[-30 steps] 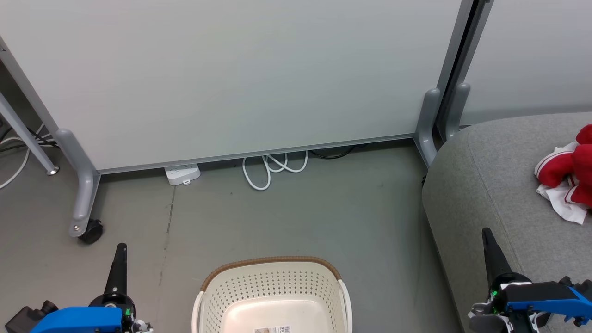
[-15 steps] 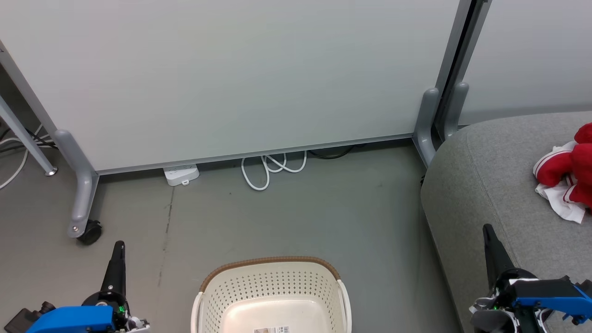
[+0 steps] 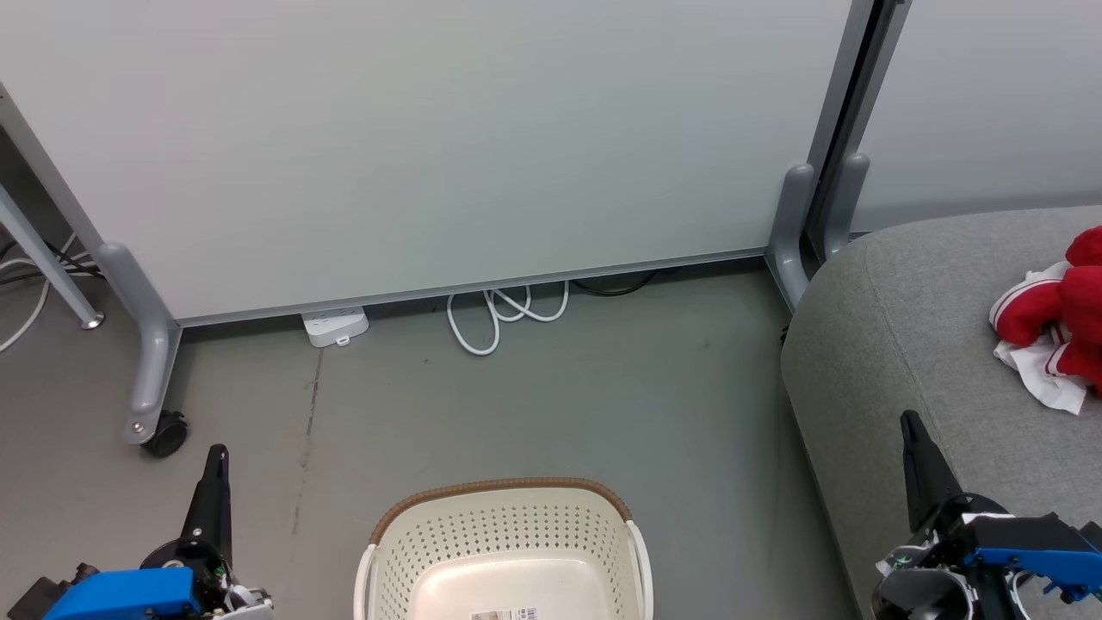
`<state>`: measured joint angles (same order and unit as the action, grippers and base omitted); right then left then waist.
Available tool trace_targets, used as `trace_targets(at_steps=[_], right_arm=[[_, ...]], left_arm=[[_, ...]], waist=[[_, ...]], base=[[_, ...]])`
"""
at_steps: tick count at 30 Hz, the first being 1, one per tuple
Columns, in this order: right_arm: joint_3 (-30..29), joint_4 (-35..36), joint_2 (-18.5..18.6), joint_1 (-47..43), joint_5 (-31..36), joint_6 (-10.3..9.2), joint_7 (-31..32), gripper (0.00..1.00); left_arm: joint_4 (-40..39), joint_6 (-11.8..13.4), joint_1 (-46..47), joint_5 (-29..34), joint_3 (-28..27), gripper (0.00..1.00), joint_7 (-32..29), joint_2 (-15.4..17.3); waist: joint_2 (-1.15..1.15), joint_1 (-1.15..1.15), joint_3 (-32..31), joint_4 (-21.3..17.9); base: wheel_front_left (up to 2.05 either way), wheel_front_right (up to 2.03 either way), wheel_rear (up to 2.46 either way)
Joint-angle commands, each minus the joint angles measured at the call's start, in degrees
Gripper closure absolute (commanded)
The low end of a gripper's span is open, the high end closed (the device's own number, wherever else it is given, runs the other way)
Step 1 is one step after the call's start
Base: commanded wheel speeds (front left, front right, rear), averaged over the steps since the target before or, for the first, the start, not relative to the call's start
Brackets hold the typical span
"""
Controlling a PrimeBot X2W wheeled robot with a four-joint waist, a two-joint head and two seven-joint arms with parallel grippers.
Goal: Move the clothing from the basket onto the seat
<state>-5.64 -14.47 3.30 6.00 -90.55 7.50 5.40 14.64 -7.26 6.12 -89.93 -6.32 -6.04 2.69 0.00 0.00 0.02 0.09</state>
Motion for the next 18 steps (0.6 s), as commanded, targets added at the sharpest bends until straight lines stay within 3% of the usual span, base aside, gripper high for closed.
trace_targets(at_steps=[1, 18], right_arm=[[-0.15, 0.23, 0.25, 0.85, -0.93, -0.02, 0.34, 1.0], [-0.35, 0.18, 0.17, 0.97, -2.42, -0.02, 0.81, 1.0]], left_arm=[[-0.3, -0.36, 0.89, -0.93, -0.36, 1.0, -0.38, 0.34], [-0.29, -0.4, 0.82, -2.44, -0.47, 1.0, -0.74, 0.34]], waist=[[0.0, 0.0, 0.0, -0.01], [0.0, 0.0, 0.0, -0.09]], base=[[0.0, 0.0, 0.0], [0.0, 0.0, 0.0]])
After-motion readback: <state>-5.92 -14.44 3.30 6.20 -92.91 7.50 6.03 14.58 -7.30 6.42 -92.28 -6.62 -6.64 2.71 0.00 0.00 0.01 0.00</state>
